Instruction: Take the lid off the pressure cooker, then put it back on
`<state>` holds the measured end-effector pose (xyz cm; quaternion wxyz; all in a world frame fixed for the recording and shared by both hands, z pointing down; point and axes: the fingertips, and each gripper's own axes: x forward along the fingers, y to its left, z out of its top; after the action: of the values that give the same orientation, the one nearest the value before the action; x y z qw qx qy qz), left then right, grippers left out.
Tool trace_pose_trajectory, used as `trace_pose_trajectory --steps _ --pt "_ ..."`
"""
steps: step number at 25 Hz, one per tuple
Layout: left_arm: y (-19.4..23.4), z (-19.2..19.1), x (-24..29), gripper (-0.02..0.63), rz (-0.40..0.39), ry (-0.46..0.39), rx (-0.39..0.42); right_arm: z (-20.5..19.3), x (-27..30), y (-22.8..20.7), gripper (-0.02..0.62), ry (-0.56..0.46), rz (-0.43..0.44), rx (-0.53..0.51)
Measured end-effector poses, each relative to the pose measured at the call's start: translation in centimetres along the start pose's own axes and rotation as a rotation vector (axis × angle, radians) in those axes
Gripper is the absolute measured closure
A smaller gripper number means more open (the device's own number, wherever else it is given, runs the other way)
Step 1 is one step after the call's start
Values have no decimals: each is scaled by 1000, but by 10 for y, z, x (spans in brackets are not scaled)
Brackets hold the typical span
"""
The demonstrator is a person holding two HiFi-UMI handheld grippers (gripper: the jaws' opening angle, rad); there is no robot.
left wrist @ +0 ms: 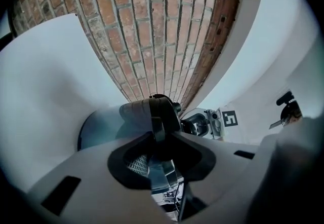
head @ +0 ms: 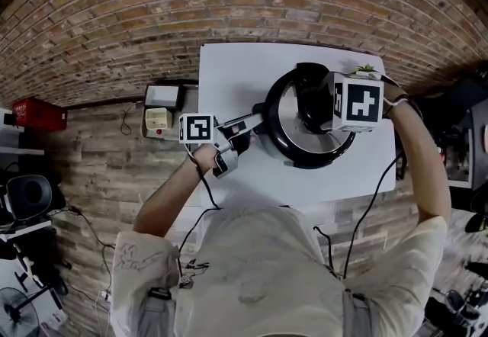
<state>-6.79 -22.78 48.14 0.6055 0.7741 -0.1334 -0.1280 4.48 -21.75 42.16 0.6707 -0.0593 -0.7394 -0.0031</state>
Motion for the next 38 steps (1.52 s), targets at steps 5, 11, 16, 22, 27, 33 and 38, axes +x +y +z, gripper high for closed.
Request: trace_pose_trajectory --steps 5,11,16,22,27,33,38 --pt "-3 -1 0 492 -45 -26 -59 3 3 3 302 5 5 3" --pt "-2 0 0 492 -52 -25 -42 1 3 2 302 -14 -5 16" --pt "-6 -1 2 495 -72 -39 -84 2 2 4 302 -22 4 24" --pt "-7 -2 1 505 -73 -49 -106 3 2 3 302 -49 -2 38" --pt "-6 -3 0 520 -58 -58 -113 2 2 3 301 -53 1 62" --pt "-7 -2 0 528 -72 -74 -140 4 2 3 299 -41 4 109" --pt "-7 -3 -1 529 -71 -80 -156 4 2 3 296 -33 1 166"
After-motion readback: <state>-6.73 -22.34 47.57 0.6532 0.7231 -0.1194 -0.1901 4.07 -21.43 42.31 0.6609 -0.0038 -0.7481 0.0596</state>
